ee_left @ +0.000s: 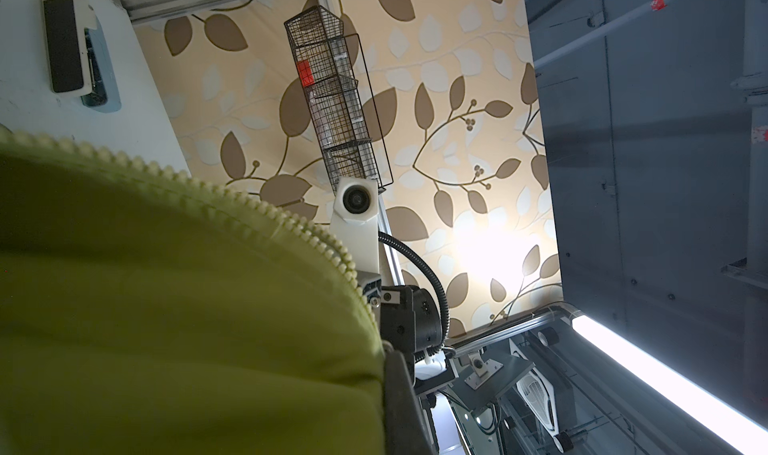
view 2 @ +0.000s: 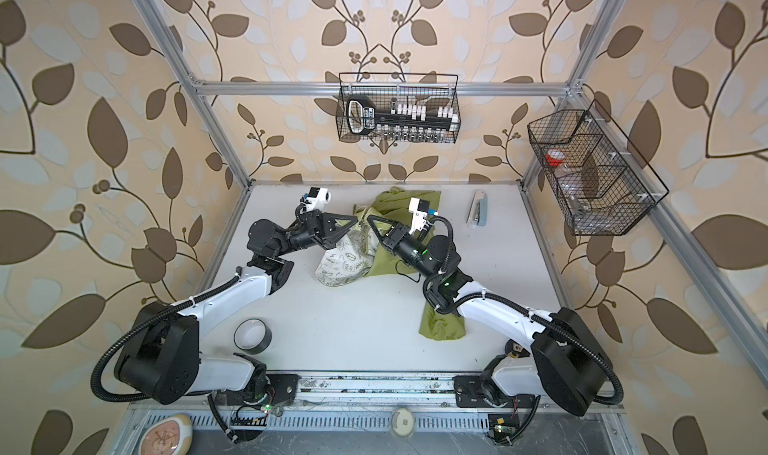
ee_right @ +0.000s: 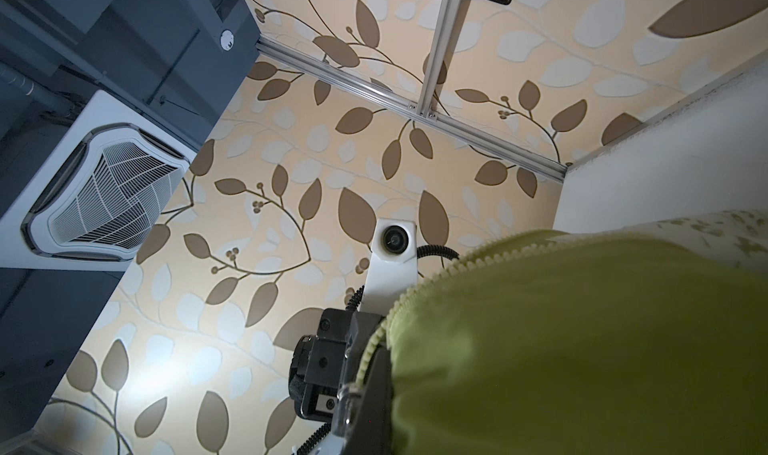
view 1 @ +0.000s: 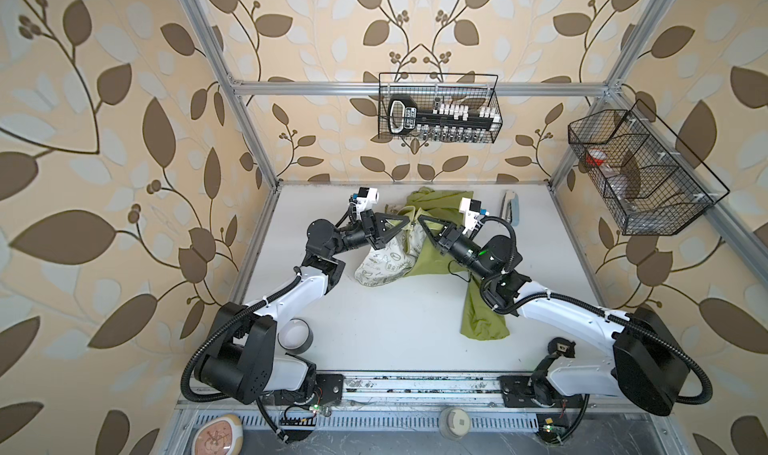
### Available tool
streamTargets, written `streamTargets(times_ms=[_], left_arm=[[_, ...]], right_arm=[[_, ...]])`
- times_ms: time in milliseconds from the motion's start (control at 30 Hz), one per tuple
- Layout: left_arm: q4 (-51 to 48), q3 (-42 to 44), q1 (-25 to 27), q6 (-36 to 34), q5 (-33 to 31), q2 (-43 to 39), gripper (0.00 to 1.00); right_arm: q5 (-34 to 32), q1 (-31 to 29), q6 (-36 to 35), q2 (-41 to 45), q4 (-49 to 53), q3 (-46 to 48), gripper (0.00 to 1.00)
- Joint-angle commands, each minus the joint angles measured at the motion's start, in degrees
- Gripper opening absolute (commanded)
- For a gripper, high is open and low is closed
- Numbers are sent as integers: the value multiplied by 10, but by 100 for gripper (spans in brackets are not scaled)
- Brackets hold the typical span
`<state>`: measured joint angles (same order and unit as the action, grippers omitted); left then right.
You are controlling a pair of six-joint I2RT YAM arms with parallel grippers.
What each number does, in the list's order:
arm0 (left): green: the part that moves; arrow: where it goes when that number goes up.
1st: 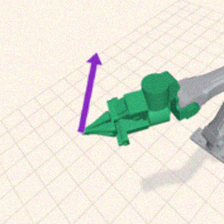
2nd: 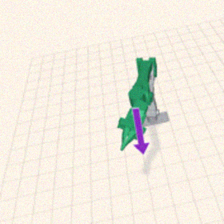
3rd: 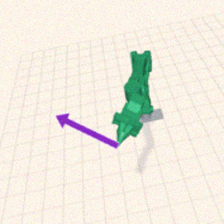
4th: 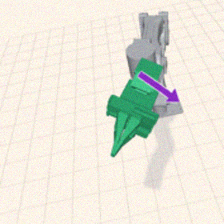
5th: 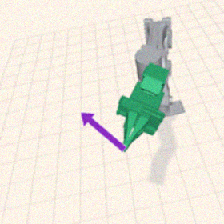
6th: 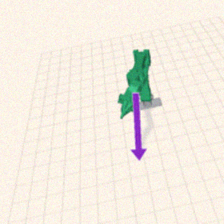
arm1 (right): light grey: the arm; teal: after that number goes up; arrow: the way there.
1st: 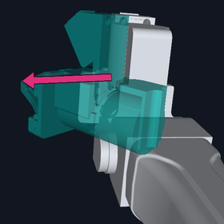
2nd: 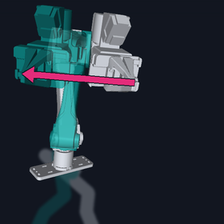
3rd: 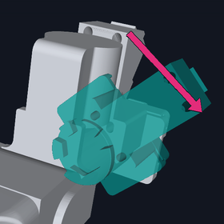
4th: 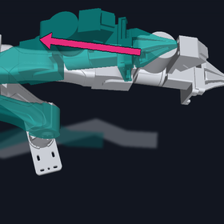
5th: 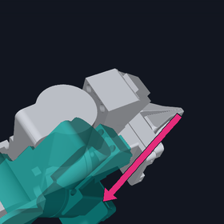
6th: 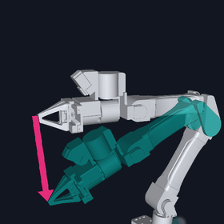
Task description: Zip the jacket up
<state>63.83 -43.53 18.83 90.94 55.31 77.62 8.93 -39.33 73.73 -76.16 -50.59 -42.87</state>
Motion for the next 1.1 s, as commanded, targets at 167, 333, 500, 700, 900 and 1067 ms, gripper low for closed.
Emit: streamTargets(times_ms=[167,333,500,700,900,1067], left_arm=[[44,-14,6,-15,8,-24,0],[44,-13,5,-15,8,-24,0],[44,-11,5,-16,9,-24,0],[44,-10,5,-16,8,-23,0],[44,-9,5,-17,8,-22,0],[45,-7,5,-17,7,-20,0]], right_arm=[[-26,-4,13,17,-22,0,0],[-22,-7,13,16,-26,-3,0],[-19,-9,14,13,-28,-7,0],[-23,-10,17,17,-32,-3,0],[-34,-9,16,26,-31,5,0],[-37,-9,13,30,-31,7,0]])
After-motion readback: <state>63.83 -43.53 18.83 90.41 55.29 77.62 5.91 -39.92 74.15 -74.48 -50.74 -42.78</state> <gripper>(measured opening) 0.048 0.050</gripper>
